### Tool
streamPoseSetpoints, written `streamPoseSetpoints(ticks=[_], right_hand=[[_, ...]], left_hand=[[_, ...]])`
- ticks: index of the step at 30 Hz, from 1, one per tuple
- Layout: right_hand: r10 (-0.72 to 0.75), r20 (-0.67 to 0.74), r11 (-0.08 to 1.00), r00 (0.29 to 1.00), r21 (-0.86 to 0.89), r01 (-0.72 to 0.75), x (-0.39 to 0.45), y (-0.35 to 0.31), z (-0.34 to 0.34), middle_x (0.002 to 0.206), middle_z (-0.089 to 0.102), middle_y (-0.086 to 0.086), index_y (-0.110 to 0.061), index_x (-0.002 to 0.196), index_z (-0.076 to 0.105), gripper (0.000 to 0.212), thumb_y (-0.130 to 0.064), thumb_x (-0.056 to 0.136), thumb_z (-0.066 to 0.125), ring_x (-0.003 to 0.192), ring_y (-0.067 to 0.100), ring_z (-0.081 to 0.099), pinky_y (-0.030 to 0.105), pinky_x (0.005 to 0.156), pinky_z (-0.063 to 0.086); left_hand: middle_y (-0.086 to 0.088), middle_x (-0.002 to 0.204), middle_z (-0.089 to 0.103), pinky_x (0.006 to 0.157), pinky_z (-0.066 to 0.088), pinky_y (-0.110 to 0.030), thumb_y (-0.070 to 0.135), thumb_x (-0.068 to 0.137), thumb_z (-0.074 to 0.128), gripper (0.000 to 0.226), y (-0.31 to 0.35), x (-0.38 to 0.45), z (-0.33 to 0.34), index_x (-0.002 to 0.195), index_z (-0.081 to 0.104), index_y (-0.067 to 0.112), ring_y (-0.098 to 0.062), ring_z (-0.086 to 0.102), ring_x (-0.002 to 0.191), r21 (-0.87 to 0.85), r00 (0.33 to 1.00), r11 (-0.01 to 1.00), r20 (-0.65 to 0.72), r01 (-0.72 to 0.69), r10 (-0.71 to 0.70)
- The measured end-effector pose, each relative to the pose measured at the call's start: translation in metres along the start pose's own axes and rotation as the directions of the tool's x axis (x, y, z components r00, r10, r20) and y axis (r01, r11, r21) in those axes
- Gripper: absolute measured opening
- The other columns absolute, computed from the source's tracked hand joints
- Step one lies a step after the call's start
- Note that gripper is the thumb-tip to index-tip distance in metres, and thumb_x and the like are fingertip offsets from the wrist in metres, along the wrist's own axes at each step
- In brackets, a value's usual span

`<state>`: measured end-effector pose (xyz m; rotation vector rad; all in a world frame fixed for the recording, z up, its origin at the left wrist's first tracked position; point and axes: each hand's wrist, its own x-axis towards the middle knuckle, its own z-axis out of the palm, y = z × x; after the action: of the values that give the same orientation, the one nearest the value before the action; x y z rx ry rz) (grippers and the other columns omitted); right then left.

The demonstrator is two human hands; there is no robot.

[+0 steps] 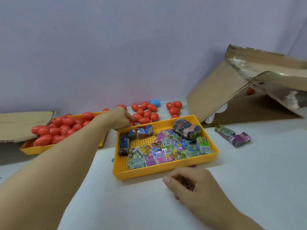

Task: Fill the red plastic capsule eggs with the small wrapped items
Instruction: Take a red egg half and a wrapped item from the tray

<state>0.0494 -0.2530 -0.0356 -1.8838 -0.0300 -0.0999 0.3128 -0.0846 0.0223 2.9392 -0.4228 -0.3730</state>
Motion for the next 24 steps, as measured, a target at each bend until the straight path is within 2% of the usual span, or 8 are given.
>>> streamPoseSetpoints(ticks=[3,6,9,11,14,16,19,24], right_hand=[[0.012,0.006,0.999,1.0,0.049,-0.012,0.002,0.0,-0.001,0.062,0.061,-0.001,-0.031,0.079,0.07,0.012,-0.033,0.091,0.068,0.059,0.006,0.052,0.022,0.058,0.043],[0.034,0.012,0.994,0.999,0.1,-0.035,0.004,0.0,-0.004,0.06,0.061,-0.003,-0.027,0.074,0.069,0.018,-0.032,0.092,0.067,0.059,0.005,0.053,0.018,0.058,0.043],[0.039,-0.022,0.989,0.999,0.146,-0.035,0.004,-0.003,-0.006,0.059,0.061,-0.001,-0.02,0.073,0.069,0.023,-0.029,0.094,0.065,0.055,0.004,0.051,0.015,0.055,0.04],[0.066,-0.069,0.973,0.995,0.224,-0.05,0.004,-0.005,-0.006,0.057,0.06,-0.002,-0.011,0.075,0.069,0.03,-0.03,0.096,0.061,0.05,0.004,0.047,0.014,0.05,0.037],[0.145,-0.108,0.93,0.984,0.354,-0.098,0.002,-0.01,-0.007,0.056,0.056,0.004,-0.003,0.072,0.067,0.049,-0.045,0.093,0.053,0.045,0.009,0.043,0.017,0.041,0.032],[0.151,-0.098,0.921,0.984,0.375,-0.104,-0.001,-0.012,-0.007,0.055,0.054,0.009,-0.008,0.065,0.065,0.055,-0.054,0.091,0.05,0.044,0.013,0.041,0.018,0.04,0.031],[0.106,-0.053,0.955,0.993,0.282,-0.087,-0.006,-0.016,-0.003,0.051,0.054,0.003,-0.016,0.058,0.06,0.059,-0.063,0.092,0.05,0.043,0.009,0.043,0.013,0.043,0.032],[0.161,-0.016,0.978,0.987,0.135,-0.157,-0.002,-0.024,0.007,0.049,0.053,-0.002,-0.018,0.059,0.065,0.052,-0.059,0.088,0.051,0.041,0.005,0.043,0.014,0.042,0.033]], left_hand=[[-0.007,0.123,0.065,0.075,0.055,-0.029,0.016,0.089,0.072,0.033,-0.003,-0.003,-0.002,0.121,0.071,0.022,-0.02,0.062,0.093,-0.032,0.979,0.999,-0.203,-0.023,0.016],[-0.008,0.111,0.067,0.08,0.054,-0.032,0.005,0.086,0.074,0.048,0.008,-0.031,0.004,0.132,0.062,0.015,-0.018,0.062,0.087,-0.192,0.843,0.946,-0.523,-0.26,0.126],[0.005,0.1,0.066,0.079,0.057,-0.023,0.002,0.081,0.08,0.048,0.029,-0.087,0.017,0.123,0.063,0.017,-0.008,0.065,0.085,-0.281,0.739,0.779,-0.594,-0.56,0.317],[0.004,0.099,0.07,0.076,0.055,-0.019,0.004,0.077,0.083,0.039,0.041,-0.127,0.037,0.11,0.067,0.018,-0.009,0.067,0.087,-0.413,0.693,0.623,-0.653,-0.664,0.306],[-0.003,0.102,0.071,0.071,0.054,-0.022,0.019,0.074,0.082,0.034,0.054,-0.177,0.075,0.107,0.074,0.022,-0.019,0.068,0.089,-0.653,0.736,0.357,-0.652,-0.668,0.183],[-0.005,0.106,0.069,0.069,0.054,-0.023,0.02,0.072,0.082,0.036,0.058,-0.196,0.101,0.107,0.076,0.024,-0.021,0.067,0.087,-0.736,0.78,0.264,-0.61,-0.624,0.143],[-0.006,0.108,0.068,0.067,0.052,-0.022,0.005,0.07,0.081,0.043,0.057,-0.208,0.122,0.108,0.078,0.026,-0.018,0.065,0.077,-0.809,0.833,0.202,-0.543,-0.553,0.105],[-0.005,0.104,0.071,0.071,0.055,-0.025,0.005,0.072,0.077,0.043,0.042,-0.212,0.117,0.11,0.077,0.026,-0.019,0.068,0.084,-0.861,0.88,0.184,-0.469,-0.474,0.074]])
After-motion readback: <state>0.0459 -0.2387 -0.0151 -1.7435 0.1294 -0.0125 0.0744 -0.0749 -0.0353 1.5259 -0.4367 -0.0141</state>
